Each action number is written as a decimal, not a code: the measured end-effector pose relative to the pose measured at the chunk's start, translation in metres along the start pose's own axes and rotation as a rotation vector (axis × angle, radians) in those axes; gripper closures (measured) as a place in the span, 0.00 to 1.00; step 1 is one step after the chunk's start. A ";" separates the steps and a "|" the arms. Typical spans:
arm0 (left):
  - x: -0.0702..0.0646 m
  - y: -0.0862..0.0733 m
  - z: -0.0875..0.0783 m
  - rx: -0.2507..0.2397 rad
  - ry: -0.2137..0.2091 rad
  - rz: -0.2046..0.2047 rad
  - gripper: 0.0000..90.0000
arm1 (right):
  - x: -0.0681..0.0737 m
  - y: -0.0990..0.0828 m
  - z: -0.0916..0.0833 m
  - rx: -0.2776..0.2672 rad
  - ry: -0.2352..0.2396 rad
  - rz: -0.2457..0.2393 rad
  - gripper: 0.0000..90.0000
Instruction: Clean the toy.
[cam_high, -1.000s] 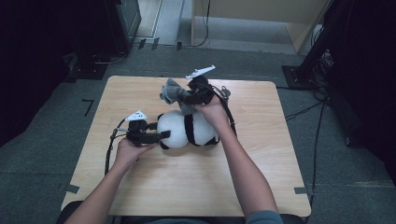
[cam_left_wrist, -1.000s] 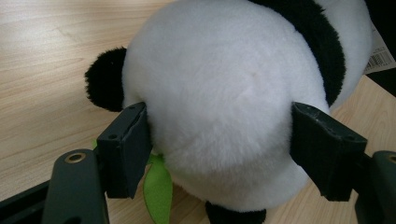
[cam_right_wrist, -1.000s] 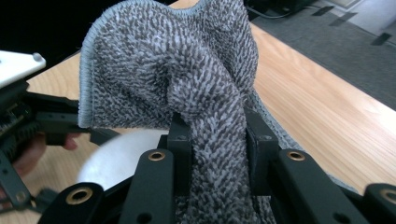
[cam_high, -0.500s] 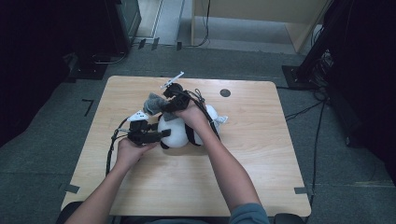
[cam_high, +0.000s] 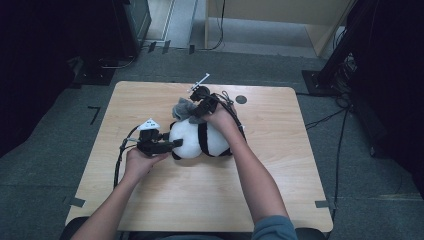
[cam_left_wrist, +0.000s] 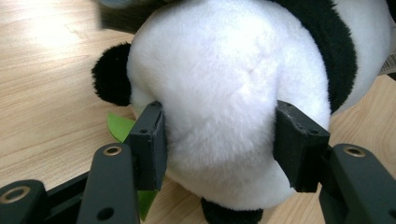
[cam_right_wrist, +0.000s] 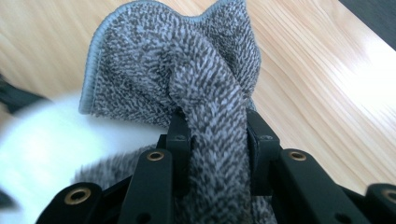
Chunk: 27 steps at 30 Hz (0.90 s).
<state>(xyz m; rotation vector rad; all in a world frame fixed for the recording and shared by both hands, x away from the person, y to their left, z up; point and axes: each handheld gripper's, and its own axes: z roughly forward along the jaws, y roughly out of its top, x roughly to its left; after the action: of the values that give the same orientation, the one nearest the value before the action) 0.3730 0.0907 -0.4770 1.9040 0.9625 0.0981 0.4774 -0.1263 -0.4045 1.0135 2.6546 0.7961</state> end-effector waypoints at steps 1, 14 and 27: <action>0.000 0.000 0.000 0.000 0.000 0.002 0.47 | -0.005 -0.003 -0.001 0.009 -0.002 0.001 0.76; -0.002 0.000 0.002 -0.001 -0.008 0.010 0.46 | -0.059 -0.041 -0.027 -0.039 -0.044 0.166 0.76; -0.001 0.000 0.002 -0.011 -0.006 0.004 0.46 | -0.101 -0.099 -0.018 -0.065 -0.026 0.388 0.76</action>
<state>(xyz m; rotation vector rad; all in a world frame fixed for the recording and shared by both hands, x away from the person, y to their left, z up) 0.3731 0.0888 -0.4775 1.8952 0.9521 0.0996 0.4910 -0.2624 -0.4452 1.5343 2.4231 0.9247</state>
